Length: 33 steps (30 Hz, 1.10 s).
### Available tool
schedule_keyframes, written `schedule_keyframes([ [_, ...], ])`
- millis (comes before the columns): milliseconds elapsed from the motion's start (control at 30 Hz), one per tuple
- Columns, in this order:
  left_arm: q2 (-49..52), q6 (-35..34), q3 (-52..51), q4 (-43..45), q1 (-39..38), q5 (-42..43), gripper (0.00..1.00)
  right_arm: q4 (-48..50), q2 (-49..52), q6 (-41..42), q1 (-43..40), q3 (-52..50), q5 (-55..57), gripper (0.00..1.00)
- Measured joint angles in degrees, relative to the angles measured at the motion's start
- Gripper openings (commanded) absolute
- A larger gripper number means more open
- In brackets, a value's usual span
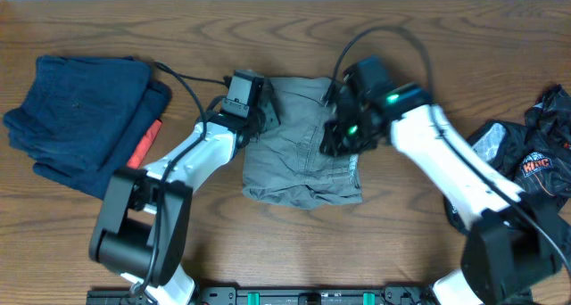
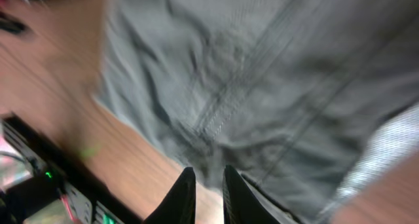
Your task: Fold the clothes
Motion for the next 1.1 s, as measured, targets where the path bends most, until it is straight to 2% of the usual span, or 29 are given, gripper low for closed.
schedule_keyframes([
  [267, 0.6, 0.2, 0.7, -17.8, 0.0, 1.3, 0.33, 6.3, 3.6, 4.3, 3.8, -13.3, 0.3, 0.11],
  [400, 0.5, 0.4, 1.2, -26.5, 0.0, 5.4, 0.13, 6.1, 3.7, 7.2, 3.4, -17.4, 4.3, 0.1],
  [433, 0.5, 0.5, 1.2, -28.7, 0.0, 6.8, 0.1, 5.8, 3.6, 7.8, 2.9, -17.7, 4.9, 0.1],
  [567, 0.5, 0.9, 1.2, -35.6, -1.1, 13.8, 0.07, 7.7, 2.7, 9.4, -1.1, -17.5, 10.7, 0.16],
  [667, 0.5, 0.8, 1.2, -39.1, -3.5, 20.8, 0.06, 13.9, 2.8, 9.2, -6.5, -15.3, 19.0, 0.2],
  [767, 0.2, 0.8, 1.2, -39.6, -6.0, 24.7, 0.06, 15.7, 3.8, 7.7, -11.2, -11.0, 24.2, 0.2],
  [867, -2.7, 0.8, 1.0, -37.6, -7.3, 25.7, 0.08, 13.3, 4.0, 5.2, -14.3, -4.0, 27.7, 0.21],
  [900, -4.2, 0.8, 1.0, -36.7, -7.2, 25.1, 0.12, 12.6, 4.0, 4.6, -14.4, -2.4, 28.1, 0.22],
  [933, -6.1, 0.9, 1.0, -35.3, -7.1, 23.8, 0.38, 11.2, 4.0, 3.8, -14.5, 0.0, 28.3, 0.22],
  [967, -8.6, 1.0, 1.0, -33.7, -6.7, 21.5, 0.6, 9.8, 4.0, 3.2, -14.5, 1.9, 28.4, 0.22],
  [1000, -10.8, 0.9, 1.0, -32.2, -6.3, 19.1, 0.68, 8.4, 4.0, 2.8, -14.4, 3.5, 28.3, 0.22],
  [1100, -16.4, 1.1, 1.0, -26.9, -4.3, 9.7, 0.75, 4.1, 3.7, 1.7, -14.0, 6.7, 27.5, 0.22],
])
